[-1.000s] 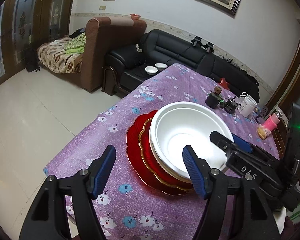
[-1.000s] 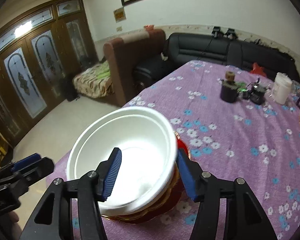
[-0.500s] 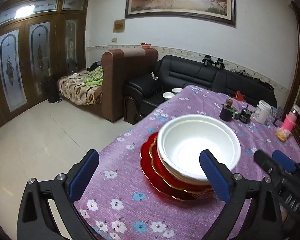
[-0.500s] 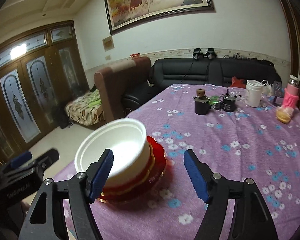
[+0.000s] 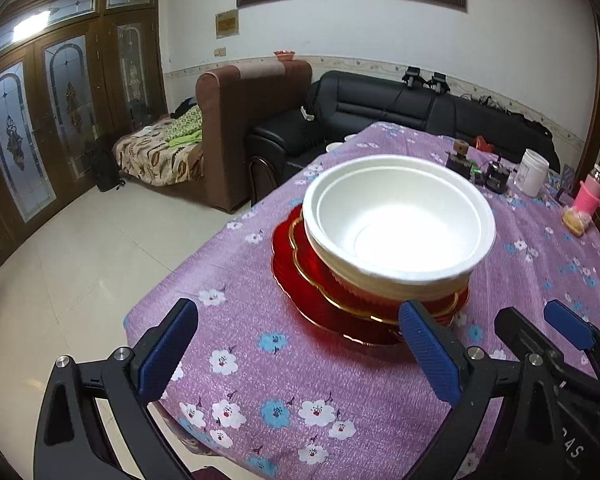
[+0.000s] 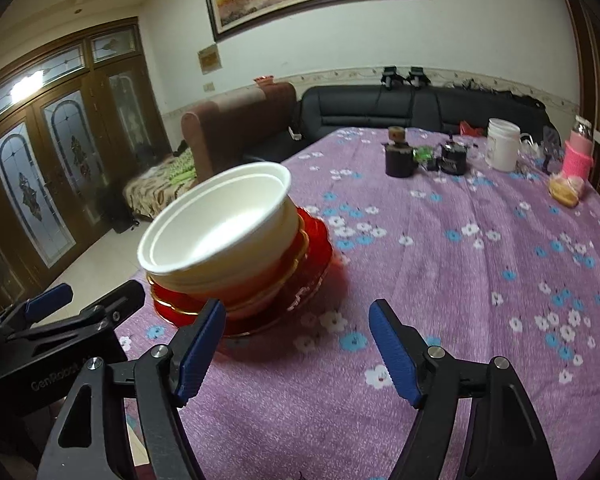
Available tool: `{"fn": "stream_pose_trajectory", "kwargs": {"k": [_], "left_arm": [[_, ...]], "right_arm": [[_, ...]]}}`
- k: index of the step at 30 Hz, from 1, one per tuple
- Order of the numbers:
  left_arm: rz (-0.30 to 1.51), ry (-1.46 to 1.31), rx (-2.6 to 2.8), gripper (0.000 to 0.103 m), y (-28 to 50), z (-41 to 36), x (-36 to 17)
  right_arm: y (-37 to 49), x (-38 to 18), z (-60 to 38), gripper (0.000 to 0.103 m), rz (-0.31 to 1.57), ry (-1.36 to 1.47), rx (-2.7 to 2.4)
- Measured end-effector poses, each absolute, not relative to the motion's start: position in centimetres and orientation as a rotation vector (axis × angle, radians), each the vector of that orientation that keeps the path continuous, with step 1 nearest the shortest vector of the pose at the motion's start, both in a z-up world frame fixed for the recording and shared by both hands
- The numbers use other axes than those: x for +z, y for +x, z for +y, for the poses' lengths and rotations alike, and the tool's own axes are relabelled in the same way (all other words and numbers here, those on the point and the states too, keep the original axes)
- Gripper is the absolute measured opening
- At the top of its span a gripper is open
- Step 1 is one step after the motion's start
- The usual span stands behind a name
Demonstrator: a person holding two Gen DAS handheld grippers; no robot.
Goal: Organize plates and bowls
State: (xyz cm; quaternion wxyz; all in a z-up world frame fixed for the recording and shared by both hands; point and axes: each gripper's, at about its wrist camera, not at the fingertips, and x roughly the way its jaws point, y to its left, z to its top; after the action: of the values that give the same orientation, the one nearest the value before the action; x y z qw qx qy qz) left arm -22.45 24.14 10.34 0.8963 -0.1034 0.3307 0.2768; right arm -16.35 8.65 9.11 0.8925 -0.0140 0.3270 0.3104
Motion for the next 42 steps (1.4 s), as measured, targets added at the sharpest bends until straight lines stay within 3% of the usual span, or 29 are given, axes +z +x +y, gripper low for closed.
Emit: {"fn": "stream_pose_trajectory", "kwargs": {"k": [27,34,42], "left_arm": [[0.776,-0.349,0.495,0.101,-22.1,26.7,7.2],[0.741,-0.362,0.489,0.101,-22.7,26.6,7.9],[0.743,-0.328,0.484,0.101,-22.9,25.5,8.4]], "right_arm": [[-16.4,6.5,10.5,0.080,0.759,-0.084,0.566],[-15.1,11.1,7.4,0.082,0.599,0.023,0.476],[-9.6,12.8,13.1,0.083,0.588,-0.229,0.351]]}}
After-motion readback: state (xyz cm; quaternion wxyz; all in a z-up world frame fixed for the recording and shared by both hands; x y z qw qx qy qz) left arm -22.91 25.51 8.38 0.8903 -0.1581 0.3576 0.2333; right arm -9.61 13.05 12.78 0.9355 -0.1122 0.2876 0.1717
